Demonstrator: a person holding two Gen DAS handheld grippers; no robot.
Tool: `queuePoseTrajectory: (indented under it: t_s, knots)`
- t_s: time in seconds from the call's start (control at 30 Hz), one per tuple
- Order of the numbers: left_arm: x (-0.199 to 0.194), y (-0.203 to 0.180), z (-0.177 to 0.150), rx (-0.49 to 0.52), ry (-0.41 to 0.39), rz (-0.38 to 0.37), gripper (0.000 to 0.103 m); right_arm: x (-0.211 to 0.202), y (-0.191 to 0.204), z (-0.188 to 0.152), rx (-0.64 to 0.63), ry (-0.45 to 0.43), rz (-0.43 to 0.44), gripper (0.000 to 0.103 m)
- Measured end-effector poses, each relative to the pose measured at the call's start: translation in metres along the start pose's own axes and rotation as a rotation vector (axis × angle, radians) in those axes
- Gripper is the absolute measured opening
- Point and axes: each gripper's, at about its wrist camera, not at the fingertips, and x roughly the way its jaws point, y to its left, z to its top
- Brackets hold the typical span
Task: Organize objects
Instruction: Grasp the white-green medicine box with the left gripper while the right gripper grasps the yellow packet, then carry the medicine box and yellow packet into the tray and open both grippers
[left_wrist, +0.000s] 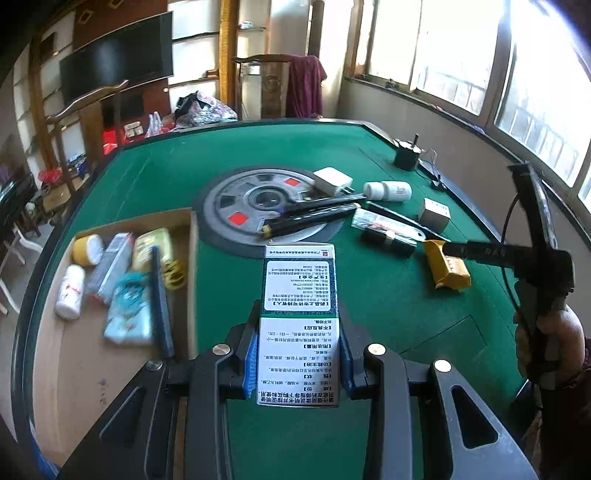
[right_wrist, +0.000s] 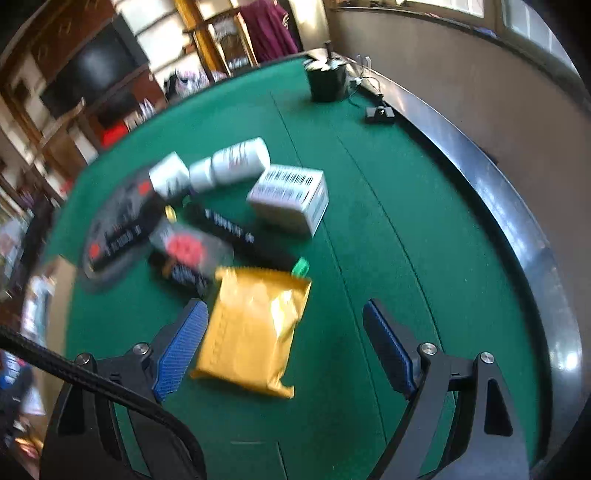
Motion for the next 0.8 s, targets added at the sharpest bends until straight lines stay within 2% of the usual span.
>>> queuePoseTrajectory:
  t_s: [0.1, 0.17, 0.23, 0.27, 0.3, 0.33, 0.47, 0.6, 0.73, 0.8]
  knots:
    - [-0.014, 0.022, -0.011, -0.031, -0.033, 0.033, 0.030, 0.010, 0.017, -0.003, -0.033, 0.028, -0.057, 0.084]
    - [-0.022, 0.038, -0.017, -0.052, -0.047, 0.066, 0.030, 0.015, 0.025, -0.004, -0.050, 0.029, -0.124, 0.083]
    - [-0.030, 0.062, -0.024, -0.092, -0.058, 0.107, 0.030, 0.022, 0.028, -0.006, -0.057, 0.041, -0.163, 0.073]
    - [-0.035, 0.072, -0.027, -0.110, -0.060, 0.119, 0.030, 0.021, 0.032, -0.008, -0.075, 0.021, -0.195, 0.063]
    - [-0.038, 0.083, -0.030, -0.130, -0.061, 0.136, 0.030, 0.019, 0.033, -0.009, -0.074, 0.011, -0.179, 0.046]
    - [-0.042, 0.096, -0.035, -0.151, -0.062, 0.161, 0.030, 0.017, 0.032, -0.009, -0.070, 0.012, -0.177, 0.042]
    - [-0.049, 0.133, -0.051, -0.214, -0.058, 0.235, 0.030, 0.010, 0.025, -0.015, -0.049, 0.020, -0.124, 0.042]
    - [-0.053, 0.165, -0.068, -0.280, -0.056, 0.269, 0.030, -0.004, 0.024, -0.021, 0.003, 0.026, 0.000, 0.042]
    - [-0.048, 0.183, -0.077, -0.306, -0.026, 0.302, 0.030, -0.032, 0.051, -0.025, -0.036, -0.021, 0.088, 0.042]
    - [-0.047, 0.188, -0.077, -0.311, -0.019, 0.318, 0.030, -0.042, 0.076, -0.026, -0.083, -0.032, 0.164, 0.042]
